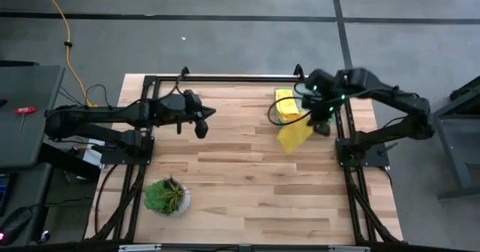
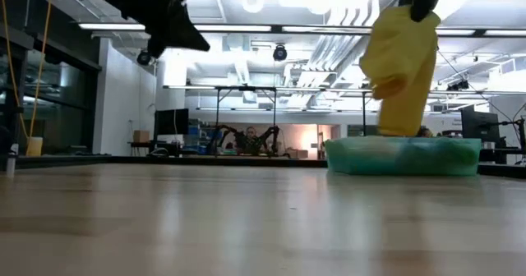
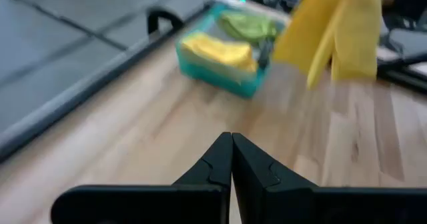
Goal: Fold microfiber towels
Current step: Fold the yellow towel
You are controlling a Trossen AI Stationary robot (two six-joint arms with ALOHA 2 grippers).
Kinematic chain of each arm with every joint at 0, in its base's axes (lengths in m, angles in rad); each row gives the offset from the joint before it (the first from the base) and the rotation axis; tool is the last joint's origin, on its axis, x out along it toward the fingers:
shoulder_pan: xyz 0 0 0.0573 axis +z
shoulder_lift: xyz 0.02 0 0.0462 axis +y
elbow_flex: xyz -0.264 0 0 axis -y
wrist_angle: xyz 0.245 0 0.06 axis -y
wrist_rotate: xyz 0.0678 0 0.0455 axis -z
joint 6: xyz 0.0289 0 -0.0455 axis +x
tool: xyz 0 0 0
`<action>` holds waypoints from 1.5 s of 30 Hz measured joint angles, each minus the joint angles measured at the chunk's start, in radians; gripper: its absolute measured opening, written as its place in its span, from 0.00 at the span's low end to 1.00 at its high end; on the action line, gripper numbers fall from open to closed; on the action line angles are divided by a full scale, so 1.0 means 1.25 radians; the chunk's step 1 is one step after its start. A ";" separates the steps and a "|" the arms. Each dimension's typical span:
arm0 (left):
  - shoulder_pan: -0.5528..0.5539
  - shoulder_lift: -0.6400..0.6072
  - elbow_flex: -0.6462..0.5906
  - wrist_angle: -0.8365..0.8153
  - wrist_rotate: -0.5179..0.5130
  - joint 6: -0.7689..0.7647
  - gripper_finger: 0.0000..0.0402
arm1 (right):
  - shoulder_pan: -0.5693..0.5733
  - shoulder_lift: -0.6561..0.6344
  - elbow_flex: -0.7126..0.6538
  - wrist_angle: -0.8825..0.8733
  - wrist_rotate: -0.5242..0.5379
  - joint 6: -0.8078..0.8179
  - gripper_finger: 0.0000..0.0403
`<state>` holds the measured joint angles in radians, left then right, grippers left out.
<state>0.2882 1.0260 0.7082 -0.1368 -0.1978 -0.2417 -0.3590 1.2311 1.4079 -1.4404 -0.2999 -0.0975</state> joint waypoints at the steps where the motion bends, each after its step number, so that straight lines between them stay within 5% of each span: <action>1: -0.002 0.011 0.000 -0.003 0.007 -0.009 0.00 | -0.020 0.013 0.029 -0.041 0.013 -0.047 0.00; 8: -0.034 0.094 0.000 -0.001 0.043 -0.028 0.00 | -0.135 0.096 0.092 -0.107 -0.007 -0.274 0.00; 16: -0.055 0.123 0.000 -0.001 0.092 -0.034 0.00 | -0.148 0.150 0.009 -0.104 -0.018 -0.327 0.00; 28: -0.020 0.096 0.000 -0.001 0.085 -0.016 0.00 | -0.147 -0.120 -0.191 -0.107 -0.105 -0.262 0.00; 34: -0.006 0.096 0.000 -0.001 0.082 -0.028 0.00 | -0.135 -0.142 -0.178 -0.103 -0.186 -0.207 0.00; 45: 0.011 0.096 0.000 0.002 0.065 -0.030 0.00 | -0.171 0.019 -0.143 -0.104 -0.001 -0.317 0.00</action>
<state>0.3019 1.1458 0.7078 -0.1341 -0.1159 -0.2788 -0.5732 1.2550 1.2289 -1.5707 -0.3017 -0.4933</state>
